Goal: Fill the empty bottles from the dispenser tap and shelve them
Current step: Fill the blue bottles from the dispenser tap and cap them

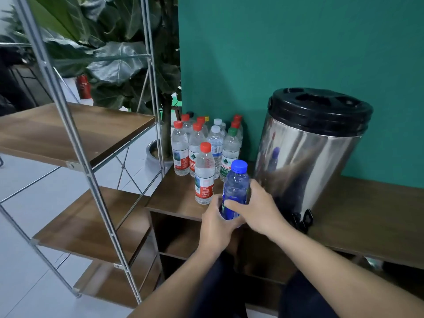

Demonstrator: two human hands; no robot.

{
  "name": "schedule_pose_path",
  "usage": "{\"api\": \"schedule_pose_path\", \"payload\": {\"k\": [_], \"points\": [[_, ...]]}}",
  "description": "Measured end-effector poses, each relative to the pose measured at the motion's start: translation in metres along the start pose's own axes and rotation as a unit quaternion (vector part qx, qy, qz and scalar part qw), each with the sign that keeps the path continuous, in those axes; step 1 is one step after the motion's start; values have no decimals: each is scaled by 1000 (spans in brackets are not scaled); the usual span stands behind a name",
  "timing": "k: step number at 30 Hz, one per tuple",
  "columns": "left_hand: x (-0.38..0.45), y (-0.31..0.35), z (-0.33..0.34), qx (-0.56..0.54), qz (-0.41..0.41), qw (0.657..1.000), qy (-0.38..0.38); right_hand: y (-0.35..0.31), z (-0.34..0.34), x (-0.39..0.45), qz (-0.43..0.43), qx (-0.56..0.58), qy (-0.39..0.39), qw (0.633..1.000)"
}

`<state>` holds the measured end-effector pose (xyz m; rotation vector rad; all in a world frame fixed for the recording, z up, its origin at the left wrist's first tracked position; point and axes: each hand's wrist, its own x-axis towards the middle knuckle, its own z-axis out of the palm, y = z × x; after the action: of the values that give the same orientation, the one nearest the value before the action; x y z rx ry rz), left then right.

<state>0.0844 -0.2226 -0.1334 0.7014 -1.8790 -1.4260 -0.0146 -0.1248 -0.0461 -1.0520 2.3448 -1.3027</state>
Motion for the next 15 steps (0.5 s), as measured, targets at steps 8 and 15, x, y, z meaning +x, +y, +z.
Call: {"api": "schedule_pose_path", "payload": {"k": [8,15], "points": [[21,-18,-19,-44,18,999,-21,28,27,27,13,49,65,997],[46,-13,-67,-9,45,993,108,27,46,52,6,34,74,997]]}}
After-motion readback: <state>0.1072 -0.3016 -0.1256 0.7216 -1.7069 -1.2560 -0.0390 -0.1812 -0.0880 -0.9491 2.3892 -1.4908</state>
